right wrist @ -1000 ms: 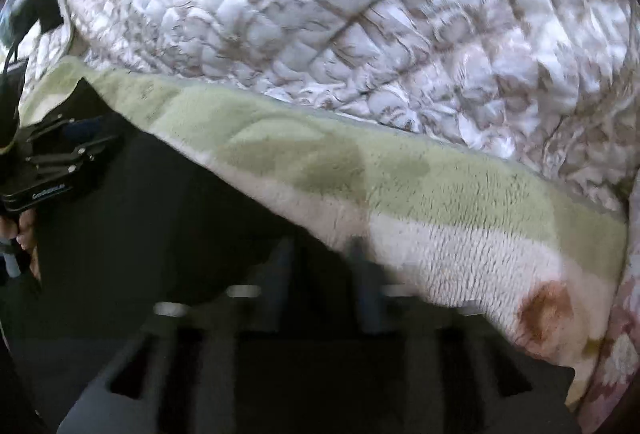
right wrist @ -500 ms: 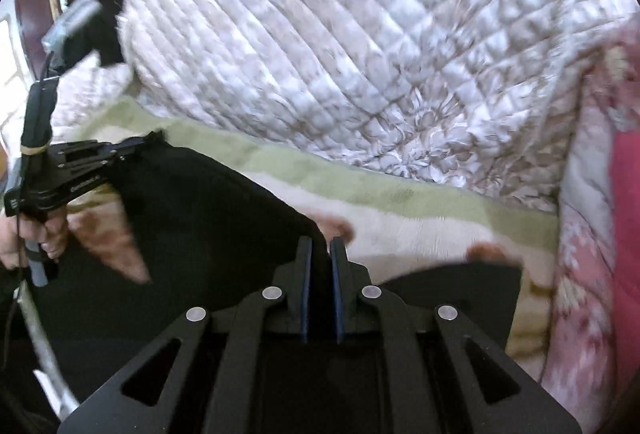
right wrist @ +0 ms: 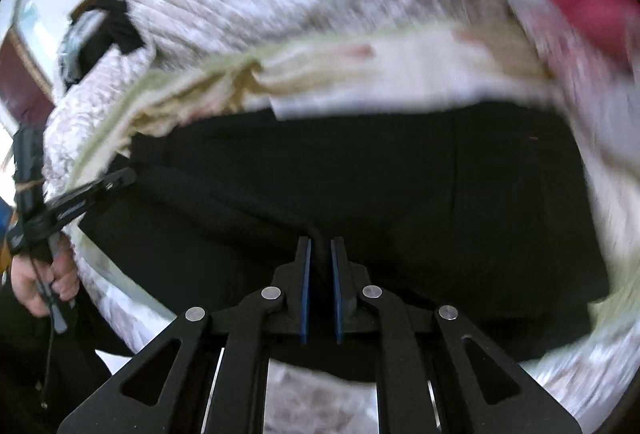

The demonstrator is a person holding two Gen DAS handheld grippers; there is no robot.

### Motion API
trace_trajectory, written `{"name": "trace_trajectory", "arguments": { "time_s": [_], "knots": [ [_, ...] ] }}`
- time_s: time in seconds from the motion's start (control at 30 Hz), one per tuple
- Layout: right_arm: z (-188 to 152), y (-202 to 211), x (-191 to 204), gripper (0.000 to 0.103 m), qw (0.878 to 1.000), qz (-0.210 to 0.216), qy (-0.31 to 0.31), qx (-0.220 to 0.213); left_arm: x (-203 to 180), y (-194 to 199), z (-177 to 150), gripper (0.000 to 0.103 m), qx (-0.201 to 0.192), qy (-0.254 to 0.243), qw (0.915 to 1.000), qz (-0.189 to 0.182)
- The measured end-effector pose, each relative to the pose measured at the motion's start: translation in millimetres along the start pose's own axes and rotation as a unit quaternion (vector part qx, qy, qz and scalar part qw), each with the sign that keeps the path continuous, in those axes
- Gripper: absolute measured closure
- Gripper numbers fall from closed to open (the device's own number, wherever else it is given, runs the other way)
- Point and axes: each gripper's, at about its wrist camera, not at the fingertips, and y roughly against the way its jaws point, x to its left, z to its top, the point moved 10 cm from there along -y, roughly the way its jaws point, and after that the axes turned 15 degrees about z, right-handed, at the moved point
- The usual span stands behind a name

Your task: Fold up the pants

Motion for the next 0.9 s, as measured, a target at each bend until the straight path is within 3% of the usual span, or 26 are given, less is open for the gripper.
{"name": "trace_trajectory", "arguments": {
  "time_s": [0.1,0.37,0.43,0.5,0.57,0.67,0.9],
  "knots": [
    [-15.1,-0.4,-3.7,0.089,1.0,0.01,-0.024,-0.005,3.6,-3.0,-17.0,0.098,0.016,-0.001,0.9999,0.006],
    [-29.2,27.7,-4.0,0.056,0.995,0.036,-0.075,-0.062,27.1,15.1,-14.2,0.094,0.006,0.052,0.9986,0.008],
    [-33.4,37.0,-10.9,0.055,0.991,0.034,-0.099,-0.08,31.2,13.6,-4.3,0.09,-0.003,0.054,0.9984,0.015],
    [-33.1,46.4,-18.8,0.055,0.988,0.025,-0.118,-0.099,35.2,7.4,8.7,0.07,-0.009,0.057,0.9978,0.031],
    [-30.9,55.9,-29.2,0.055,0.983,0.008,-0.136,-0.12,36.6,-0.9,20.9,0.062,-0.016,0.055,0.9974,0.044],
    [-27.6,68.1,-49.3,0.054,0.976,-0.03,-0.163,-0.144,36.5,-22.0,35.8,0.061,-0.013,0.044,0.9964,0.071],
    [-25.1,75.7,-71.6,0.054,0.958,-0.022,-0.226,-0.174,34.5,-61.6,50.1,0.061,0.008,0.038,0.9951,0.091]
  ]
}}
